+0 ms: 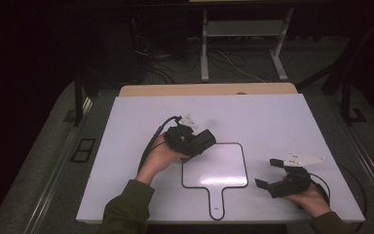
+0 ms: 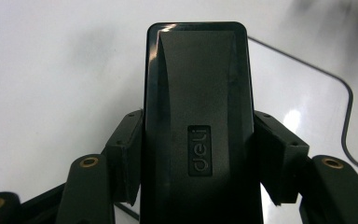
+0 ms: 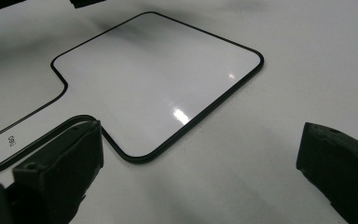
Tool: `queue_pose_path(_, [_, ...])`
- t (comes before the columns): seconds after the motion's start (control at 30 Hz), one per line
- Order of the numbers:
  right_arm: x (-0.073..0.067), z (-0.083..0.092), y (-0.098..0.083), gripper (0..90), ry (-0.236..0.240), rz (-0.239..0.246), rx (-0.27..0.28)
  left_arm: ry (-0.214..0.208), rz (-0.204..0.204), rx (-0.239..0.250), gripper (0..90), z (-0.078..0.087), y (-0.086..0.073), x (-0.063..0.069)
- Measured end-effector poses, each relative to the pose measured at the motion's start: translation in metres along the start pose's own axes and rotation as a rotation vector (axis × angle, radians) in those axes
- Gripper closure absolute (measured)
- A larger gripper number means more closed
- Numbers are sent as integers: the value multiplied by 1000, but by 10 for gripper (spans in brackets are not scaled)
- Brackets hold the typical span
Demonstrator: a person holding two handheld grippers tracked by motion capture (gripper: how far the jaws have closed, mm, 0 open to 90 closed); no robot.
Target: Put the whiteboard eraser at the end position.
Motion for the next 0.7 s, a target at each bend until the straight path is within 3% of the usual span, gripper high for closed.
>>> queue_pose_path(0.4, [0, 0, -1, 0, 4, 1, 0, 9, 13, 41, 394, -7, 24, -24])
queue_pose_path(0.6, [-1, 2, 0, 0, 5, 1, 6, 24, 1, 31, 394, -18, 36, -38])
queue_pose_path(0.7, [-2, 1, 1, 0, 6, 1, 7, 33, 17, 29, 394, -25, 41, -46])
Point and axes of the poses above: each handheld gripper's, and its own axes: z roughly backward along the jaws, y roughly out of its top, x roughly to its right, the point moved 8 cm from there along -z, roughly forward along the jaws, and after that the axes turned 5 degrees about x, right-handed, at the moved point
